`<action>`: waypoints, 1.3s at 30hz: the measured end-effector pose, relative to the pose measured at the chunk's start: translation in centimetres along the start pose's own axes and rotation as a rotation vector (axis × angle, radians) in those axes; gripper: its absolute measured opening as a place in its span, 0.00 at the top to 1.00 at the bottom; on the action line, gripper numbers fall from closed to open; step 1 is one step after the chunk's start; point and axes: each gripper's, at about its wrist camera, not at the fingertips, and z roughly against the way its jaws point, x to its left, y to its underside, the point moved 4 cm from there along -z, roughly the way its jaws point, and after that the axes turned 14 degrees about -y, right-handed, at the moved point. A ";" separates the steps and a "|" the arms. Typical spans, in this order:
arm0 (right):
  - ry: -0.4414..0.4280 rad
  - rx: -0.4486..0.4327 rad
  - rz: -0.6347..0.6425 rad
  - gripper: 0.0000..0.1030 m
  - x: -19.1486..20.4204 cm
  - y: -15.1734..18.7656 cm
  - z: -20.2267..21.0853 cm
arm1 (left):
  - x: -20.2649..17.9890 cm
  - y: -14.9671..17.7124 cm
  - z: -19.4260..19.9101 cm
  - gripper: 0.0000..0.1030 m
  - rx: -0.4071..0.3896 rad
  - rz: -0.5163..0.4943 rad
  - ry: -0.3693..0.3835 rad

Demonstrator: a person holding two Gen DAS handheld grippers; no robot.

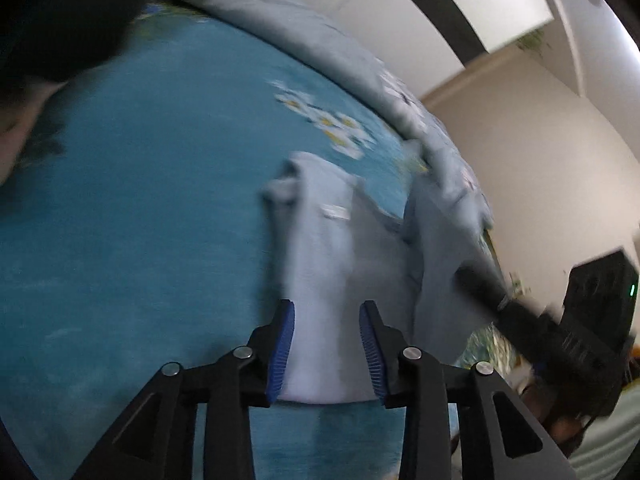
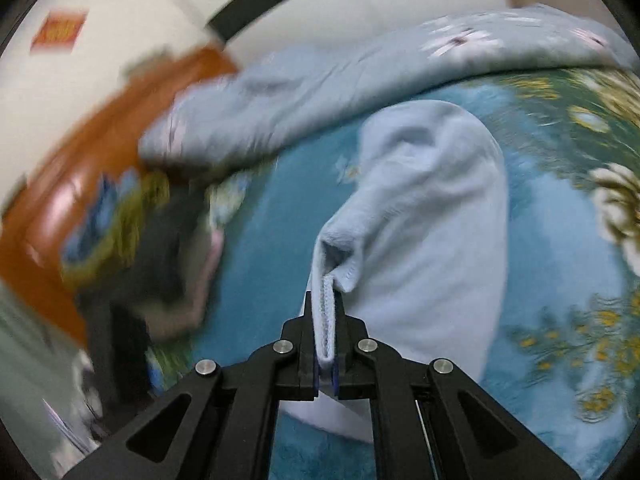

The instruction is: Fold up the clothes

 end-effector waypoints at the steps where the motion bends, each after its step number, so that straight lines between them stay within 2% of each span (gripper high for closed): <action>1: 0.015 0.038 0.017 0.96 0.2 0.8 -1.2 | 0.8 0.0 0.1 0.64 0.004 0.019 -0.005; 6: 0.072 0.129 0.059 0.96 0.4 3.2 -4.3 | 3.0 0.0 0.3 0.64 0.024 0.075 0.000; 11: 0.098 0.135 0.137 0.95 1.4 3.8 -4.1 | 0.9 -0.2 -0.2 0.62 0.030 0.069 0.051; 15: 0.120 0.181 0.167 0.93 1.4 4.8 -5.2 | -0.6 -0.3 -0.9 0.59 0.060 0.054 0.084; 18: 0.116 0.212 0.186 0.91 1.3 5.6 -5.4 | -2.0 -0.6 -2.1 0.56 0.077 0.021 0.079; 19: 0.110 0.224 0.195 0.86 1.3 5.8 -5.2 | -2.5 -0.7 -2.6 0.55 0.089 0.016 0.081; 20: 0.103 0.235 0.204 0.75 1.3 6.0 -4.9 | -3.0 -0.8 -3.0 0.55 0.099 0.010 0.085; 21: 0.099 0.234 0.210 0.69 1.2 6.1 -4.4 | -3.4 -0.8 -3.2 0.55 0.103 0.001 0.093; 22: 0.102 0.223 0.214 0.61 1.1 6.2 -3.7 | -3.9 -0.8 -3.3 0.55 0.106 -0.009 0.100; 23: 0.106 0.207 0.213 0.58 0.8 6.2 -2.8 | -4.4 -0.9 -3.3 0.55 0.098 -0.026 0.100; 27: 0.140 0.105 0.128 0.57 -1.8 5.7 1.4 | -6.2 -1.4 -4.3 0.40 0.081 -0.108 0.073; 30: 0.153 0.028 -0.014 0.57 -5.0 5.6 4.0 | -6.3 -1.5 -6.1 0.40 0.108 -0.114 0.020; 33: 0.153 -0.012 -0.113 0.57 -7.3 6.1 5.7 | -6.5 -1.4 -6.3 0.40 0.089 -0.125 0.006; 36: 0.157 -0.022 -0.173 0.57 -8.8 6.5 6.2 | -6.7 -1.3 -6.4 0.42 0.071 -0.135 -0.007; 37: 0.158 -0.024 -0.191 0.57 -9.2 6.7 6.2 | -6.8 -1.3 -6.5 0.46 0.065 -0.139 -0.012; 39: 0.157 -0.025 -0.218 0.57 -9.8 6.9 6.2 | -6.9 -1.2 -6.6 0.60 0.053 -0.146 -0.021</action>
